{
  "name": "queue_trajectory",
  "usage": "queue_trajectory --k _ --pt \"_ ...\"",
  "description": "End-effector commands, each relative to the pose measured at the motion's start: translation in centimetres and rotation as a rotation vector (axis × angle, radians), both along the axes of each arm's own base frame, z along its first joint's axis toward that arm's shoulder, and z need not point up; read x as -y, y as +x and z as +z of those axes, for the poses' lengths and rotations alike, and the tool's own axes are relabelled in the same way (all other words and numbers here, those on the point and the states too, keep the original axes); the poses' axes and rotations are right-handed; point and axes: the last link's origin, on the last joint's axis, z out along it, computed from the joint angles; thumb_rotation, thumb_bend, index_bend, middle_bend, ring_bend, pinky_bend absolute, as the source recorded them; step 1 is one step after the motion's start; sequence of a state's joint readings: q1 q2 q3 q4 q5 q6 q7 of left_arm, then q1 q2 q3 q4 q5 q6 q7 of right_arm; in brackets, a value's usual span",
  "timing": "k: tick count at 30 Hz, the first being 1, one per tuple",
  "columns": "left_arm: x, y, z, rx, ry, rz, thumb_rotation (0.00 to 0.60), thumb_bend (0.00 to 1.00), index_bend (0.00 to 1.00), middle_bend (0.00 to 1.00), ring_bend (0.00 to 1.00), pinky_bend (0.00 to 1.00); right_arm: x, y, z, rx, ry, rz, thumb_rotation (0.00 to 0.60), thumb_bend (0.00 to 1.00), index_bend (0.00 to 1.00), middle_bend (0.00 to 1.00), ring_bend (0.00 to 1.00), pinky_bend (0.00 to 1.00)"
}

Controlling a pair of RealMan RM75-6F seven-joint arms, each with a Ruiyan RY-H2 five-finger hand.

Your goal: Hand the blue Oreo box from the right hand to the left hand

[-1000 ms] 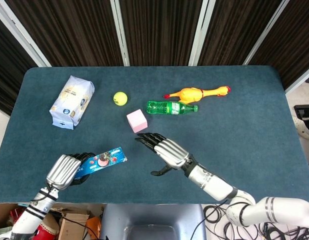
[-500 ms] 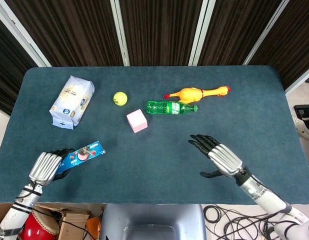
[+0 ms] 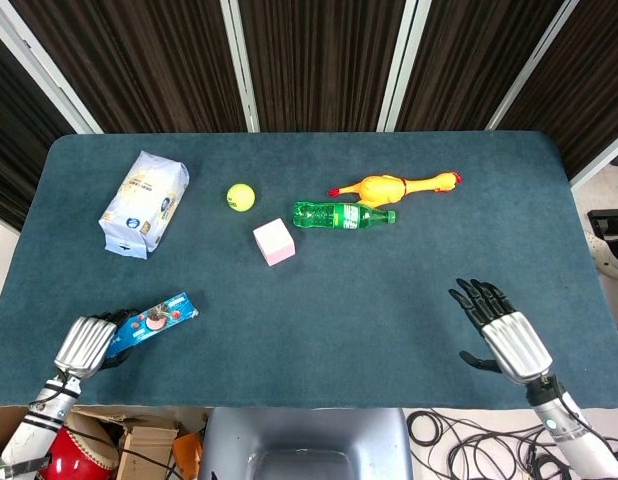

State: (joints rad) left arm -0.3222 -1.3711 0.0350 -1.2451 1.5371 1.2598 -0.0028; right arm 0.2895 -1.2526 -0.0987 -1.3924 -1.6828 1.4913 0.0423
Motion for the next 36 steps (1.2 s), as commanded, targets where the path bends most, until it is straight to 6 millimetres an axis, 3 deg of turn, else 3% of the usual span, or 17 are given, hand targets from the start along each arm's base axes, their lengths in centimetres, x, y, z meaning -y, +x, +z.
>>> queue_trajectory --k 1,4,8,10,17,21,29,36 --pt "0.2 -0.1 0.2 0.012 0.009 0.001 0.600 0.35 0.59 0.65 0.66 0.69 -0.5 -0.3 0.2 0.035 -0.026 -0.047 0.600 0.07 0.00 0.00 0.00 0.11" --pt "0.3 -0.2 0.4 0.018 -0.002 0.013 0.600 0.35 0.55 0.62 0.63 0.67 -0.5 -0.3 0.2 0.034 -0.041 -0.055 0.600 0.07 0.00 0.00 0.00 0.11" --pt "0.3 -0.4 0.1 0.022 -0.057 0.048 0.600 0.35 0.21 0.32 0.42 0.55 -0.7 -0.3 -0.1 0.026 -0.026 -0.058 0.600 0.06 0.00 0.00 0.00 0.11" --pt "0.3 -0.4 0.1 0.023 -0.067 0.048 0.600 0.35 0.12 0.20 0.33 0.49 -0.6 -0.4 -0.2 0.026 -0.015 -0.063 0.600 0.07 0.00 0.00 0.00 0.11" --pt "0.4 -0.1 0.2 0.005 -0.038 0.012 0.600 0.34 0.01 0.01 0.15 0.42 -0.6 -0.4 -0.4 0.025 0.009 -0.068 0.600 0.06 0.00 0.00 0.00 0.11" --pt "0.7 0.3 0.5 0.010 0.013 -0.033 0.600 0.29 0.00 0.00 0.01 0.37 -0.7 -0.4 -0.3 0.023 0.019 -0.067 0.600 0.06 0.00 0.00 0.00 0.11" --pt "2.8 0.8 2.8 -0.001 0.171 -0.101 0.600 0.24 0.00 0.00 0.00 0.23 -1.1 -0.4 0.0 0.029 0.015 -0.062 0.600 0.06 0.00 0.00 0.00 0.11" --pt "6.2 0.6 6.7 0.012 0.315 -0.072 0.600 0.23 0.00 0.00 0.00 0.16 -1.8 -0.4 0.4 0.021 0.013 -0.052 0.600 0.07 0.00 0.00 0.00 0.13"
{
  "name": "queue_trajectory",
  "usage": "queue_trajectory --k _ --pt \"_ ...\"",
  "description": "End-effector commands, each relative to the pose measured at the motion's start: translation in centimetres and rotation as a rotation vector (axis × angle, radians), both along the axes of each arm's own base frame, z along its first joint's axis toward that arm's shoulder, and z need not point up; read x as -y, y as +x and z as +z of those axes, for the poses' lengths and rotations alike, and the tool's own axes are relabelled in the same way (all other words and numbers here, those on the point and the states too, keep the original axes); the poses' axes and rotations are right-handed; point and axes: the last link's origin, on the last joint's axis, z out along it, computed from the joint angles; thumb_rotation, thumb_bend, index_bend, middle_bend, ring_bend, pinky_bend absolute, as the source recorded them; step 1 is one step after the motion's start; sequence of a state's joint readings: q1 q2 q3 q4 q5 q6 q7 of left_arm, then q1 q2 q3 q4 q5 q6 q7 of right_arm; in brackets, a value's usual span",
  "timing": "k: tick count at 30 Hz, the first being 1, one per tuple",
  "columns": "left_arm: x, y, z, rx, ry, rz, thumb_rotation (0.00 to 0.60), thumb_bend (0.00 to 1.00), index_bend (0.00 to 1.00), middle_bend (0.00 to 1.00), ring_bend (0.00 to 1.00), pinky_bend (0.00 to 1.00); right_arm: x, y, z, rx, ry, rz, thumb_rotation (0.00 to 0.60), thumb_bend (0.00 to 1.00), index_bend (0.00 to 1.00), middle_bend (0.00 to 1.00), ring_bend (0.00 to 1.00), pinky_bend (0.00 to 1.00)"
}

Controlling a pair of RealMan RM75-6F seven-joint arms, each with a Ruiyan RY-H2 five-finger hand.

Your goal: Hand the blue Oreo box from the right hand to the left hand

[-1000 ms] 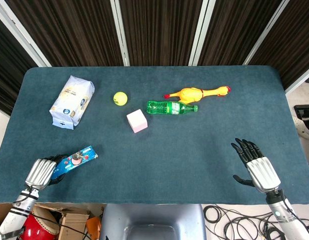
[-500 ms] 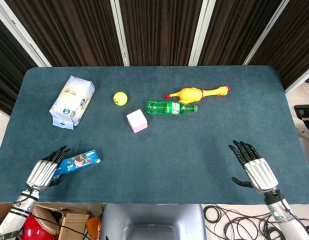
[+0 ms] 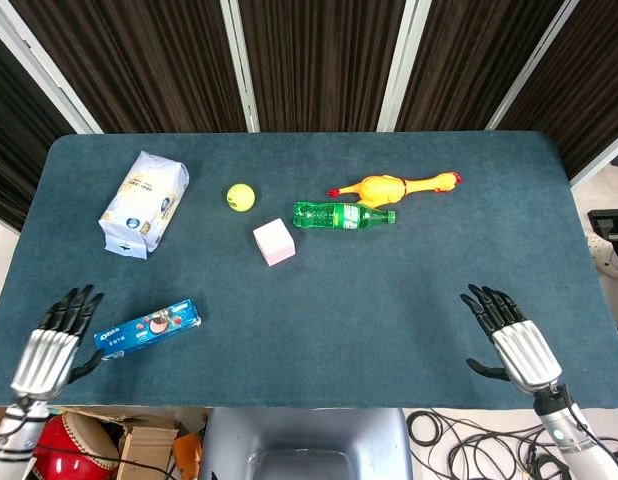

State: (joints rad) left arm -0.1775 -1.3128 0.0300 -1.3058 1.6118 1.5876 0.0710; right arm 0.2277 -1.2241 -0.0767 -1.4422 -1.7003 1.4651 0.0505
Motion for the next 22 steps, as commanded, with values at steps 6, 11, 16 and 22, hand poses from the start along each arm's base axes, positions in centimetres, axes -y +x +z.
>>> queue_trajectory --k 6,11,16,22 --pt "3.6 0.7 3.0 0.043 0.090 0.060 0.600 0.24 0.08 0.00 0.00 0.13 -1.4 0.2 0.4 0.014 -0.020 0.026 0.600 0.06 0.00 0.00 0.00 0.20" --pt "4.8 1.4 3.0 0.011 0.085 0.081 0.600 0.24 0.08 0.00 0.00 0.13 -2.1 -0.1 0.6 -0.003 -0.047 0.019 0.600 0.06 0.00 0.00 0.00 0.20" --pt "5.3 1.8 2.6 -0.030 0.060 0.127 0.600 0.25 0.08 0.00 0.01 0.13 -2.1 -0.2 0.6 -0.018 -0.057 -0.004 0.600 0.06 0.00 0.00 0.00 0.20" --pt "5.3 2.1 2.2 -0.035 0.030 0.169 0.600 0.25 0.08 0.02 0.01 0.14 -2.2 -0.2 0.7 -0.025 -0.051 -0.016 0.600 0.07 0.00 0.00 0.00 0.20"
